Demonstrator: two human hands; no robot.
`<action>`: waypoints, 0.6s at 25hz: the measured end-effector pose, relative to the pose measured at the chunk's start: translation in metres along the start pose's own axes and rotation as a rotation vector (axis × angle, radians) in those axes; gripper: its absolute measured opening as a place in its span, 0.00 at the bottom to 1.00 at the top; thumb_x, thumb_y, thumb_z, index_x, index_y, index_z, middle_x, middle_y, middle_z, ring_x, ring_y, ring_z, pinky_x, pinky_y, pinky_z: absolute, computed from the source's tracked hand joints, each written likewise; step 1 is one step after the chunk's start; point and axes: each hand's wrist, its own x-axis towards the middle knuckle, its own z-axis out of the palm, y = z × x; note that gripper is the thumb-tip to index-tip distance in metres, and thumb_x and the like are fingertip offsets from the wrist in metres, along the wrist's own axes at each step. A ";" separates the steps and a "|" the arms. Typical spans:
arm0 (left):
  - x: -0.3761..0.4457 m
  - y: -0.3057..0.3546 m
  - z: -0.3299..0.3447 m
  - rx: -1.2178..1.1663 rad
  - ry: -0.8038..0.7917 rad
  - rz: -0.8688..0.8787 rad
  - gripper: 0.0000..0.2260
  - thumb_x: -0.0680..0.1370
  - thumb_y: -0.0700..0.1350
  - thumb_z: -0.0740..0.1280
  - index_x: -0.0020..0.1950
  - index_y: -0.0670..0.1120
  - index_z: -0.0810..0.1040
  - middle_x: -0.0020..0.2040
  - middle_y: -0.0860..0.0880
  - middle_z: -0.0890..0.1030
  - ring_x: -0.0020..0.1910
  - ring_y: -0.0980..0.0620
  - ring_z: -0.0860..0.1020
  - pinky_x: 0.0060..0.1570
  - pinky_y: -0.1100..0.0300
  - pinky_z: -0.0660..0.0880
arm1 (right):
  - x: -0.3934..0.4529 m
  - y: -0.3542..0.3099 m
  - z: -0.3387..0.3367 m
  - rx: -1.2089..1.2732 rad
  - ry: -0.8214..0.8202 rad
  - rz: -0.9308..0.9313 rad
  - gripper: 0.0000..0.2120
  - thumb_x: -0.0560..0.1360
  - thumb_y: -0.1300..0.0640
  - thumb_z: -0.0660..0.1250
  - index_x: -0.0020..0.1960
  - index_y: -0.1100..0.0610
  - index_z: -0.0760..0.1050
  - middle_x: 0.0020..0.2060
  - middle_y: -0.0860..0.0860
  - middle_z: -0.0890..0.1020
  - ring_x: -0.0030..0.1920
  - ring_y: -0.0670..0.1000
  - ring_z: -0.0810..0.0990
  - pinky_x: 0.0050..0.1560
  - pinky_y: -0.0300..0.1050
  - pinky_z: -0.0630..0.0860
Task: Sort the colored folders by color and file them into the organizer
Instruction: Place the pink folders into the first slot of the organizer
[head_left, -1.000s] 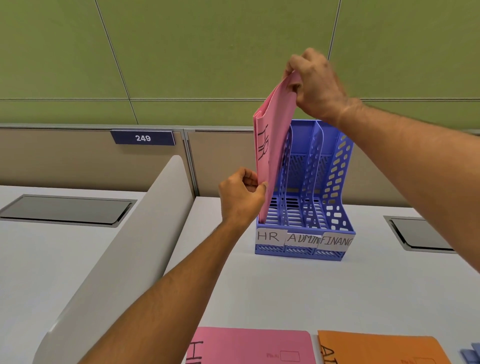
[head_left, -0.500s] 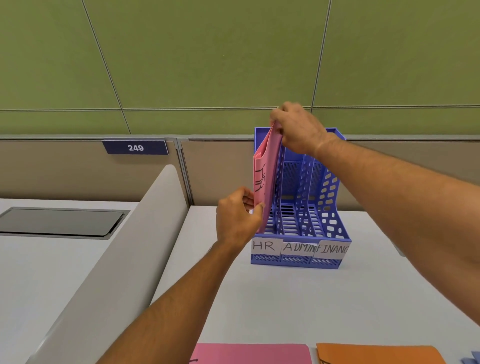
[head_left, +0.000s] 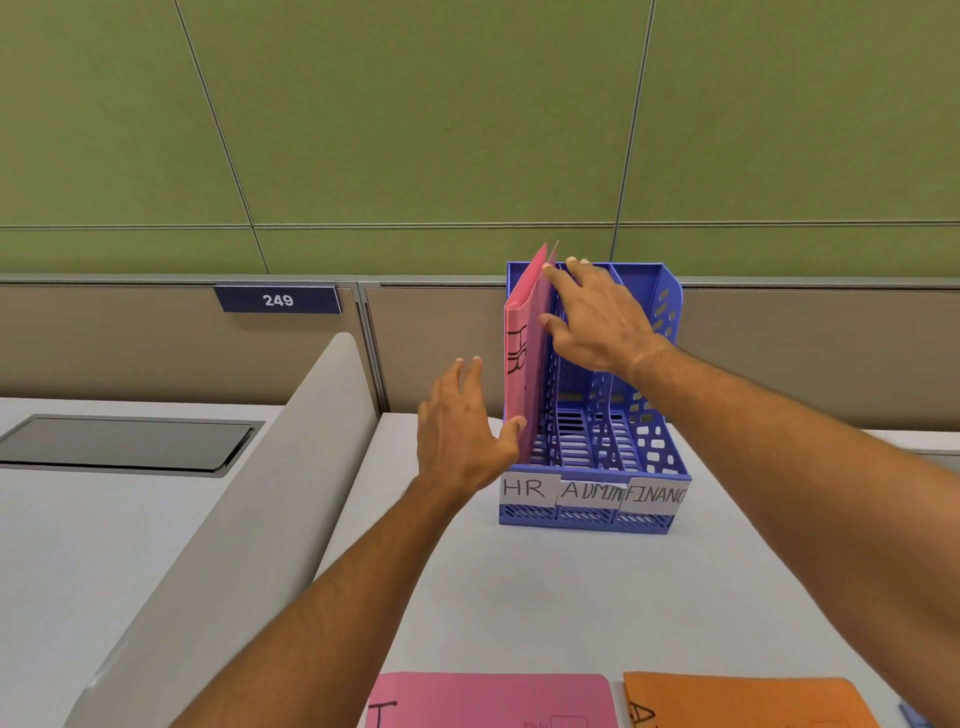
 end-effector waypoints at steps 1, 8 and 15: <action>-0.002 0.000 -0.004 0.025 -0.020 -0.002 0.40 0.74 0.60 0.66 0.78 0.48 0.50 0.79 0.45 0.54 0.77 0.45 0.54 0.73 0.47 0.56 | -0.008 -0.002 0.001 -0.005 0.001 0.017 0.32 0.79 0.45 0.59 0.77 0.55 0.52 0.76 0.60 0.57 0.76 0.59 0.55 0.71 0.61 0.62; -0.024 -0.002 -0.032 0.178 -0.022 0.071 0.45 0.73 0.65 0.62 0.78 0.47 0.43 0.79 0.43 0.45 0.78 0.45 0.45 0.76 0.47 0.45 | -0.072 -0.025 0.002 -0.011 0.020 0.043 0.39 0.75 0.38 0.58 0.78 0.56 0.50 0.77 0.60 0.54 0.77 0.58 0.52 0.76 0.58 0.53; -0.073 -0.007 -0.054 0.271 -0.062 0.048 0.45 0.73 0.67 0.61 0.78 0.47 0.41 0.79 0.44 0.43 0.78 0.44 0.42 0.75 0.46 0.43 | -0.144 -0.055 0.013 0.032 -0.027 0.062 0.41 0.75 0.34 0.57 0.78 0.56 0.49 0.77 0.59 0.53 0.77 0.59 0.51 0.75 0.59 0.50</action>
